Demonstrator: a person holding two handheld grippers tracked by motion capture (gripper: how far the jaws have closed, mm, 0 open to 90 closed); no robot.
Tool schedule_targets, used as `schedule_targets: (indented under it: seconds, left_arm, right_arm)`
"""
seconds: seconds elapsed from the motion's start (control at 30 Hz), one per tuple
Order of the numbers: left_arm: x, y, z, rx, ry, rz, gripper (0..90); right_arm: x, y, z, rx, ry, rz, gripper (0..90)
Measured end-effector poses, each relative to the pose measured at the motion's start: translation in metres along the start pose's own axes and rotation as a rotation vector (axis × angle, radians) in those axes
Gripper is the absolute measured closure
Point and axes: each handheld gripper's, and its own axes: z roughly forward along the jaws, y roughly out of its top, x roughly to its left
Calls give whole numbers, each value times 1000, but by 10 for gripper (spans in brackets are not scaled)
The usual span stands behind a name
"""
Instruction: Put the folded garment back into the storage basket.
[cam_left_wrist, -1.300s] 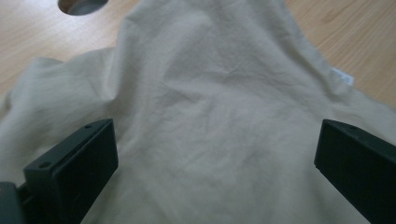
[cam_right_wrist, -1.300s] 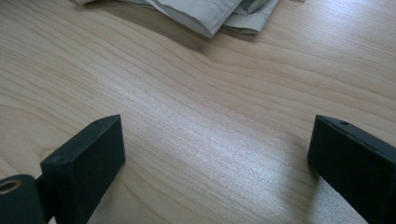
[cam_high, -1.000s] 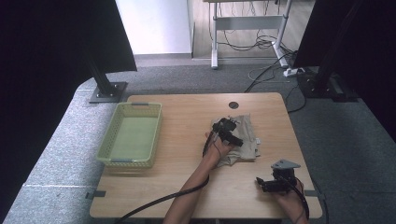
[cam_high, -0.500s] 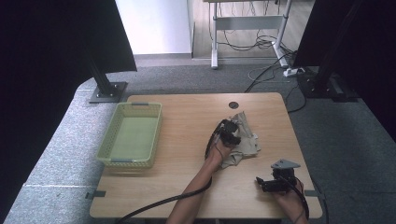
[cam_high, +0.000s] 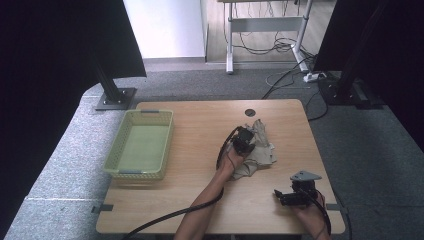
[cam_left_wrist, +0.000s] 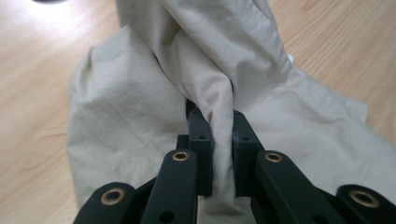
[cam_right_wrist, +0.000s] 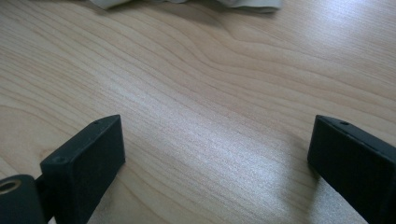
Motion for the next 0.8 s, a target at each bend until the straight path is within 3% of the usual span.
schedule_targets:
  seconds: [0.07, 0.13, 0.23, 0.33, 0.47, 0.6, 0.67, 0.8]
  left_arm:
    - [0, 1, -11, -11, -7, 14, 823]
    - [0, 1, -11, -11, -7, 14, 823]
    - [-2, 0, -24, -23, -19, 49, 823]
    - [-2, 0, -24, -23, -19, 49, 823]
    - [1, 0, -47, -31, -8, 87, 822]
    - [6, -2, -64, -35, 6, 102, 821]
    - [6, -2, -64, -35, 6, 102, 821]
    - [16, -8, -84, -37, 11, 98, 822]
  right_arm:
    - [0, 0, 0, 0, 0, 0, 36]
    - [0, 0, 0, 0, 0, 0, 36]
    - [0, 0, 0, 0, 0, 0, 36]
    - [0, 0, 0, 0, 0, 0, 36]
    - [0, 0, 0, 0, 0, 0, 36]
    - [0, 0, 0, 0, 0, -1, 36]
    - [0, 0, 0, 0, 0, -1, 36]
    - [0, 0, 0, 0, 0, -1, 36]
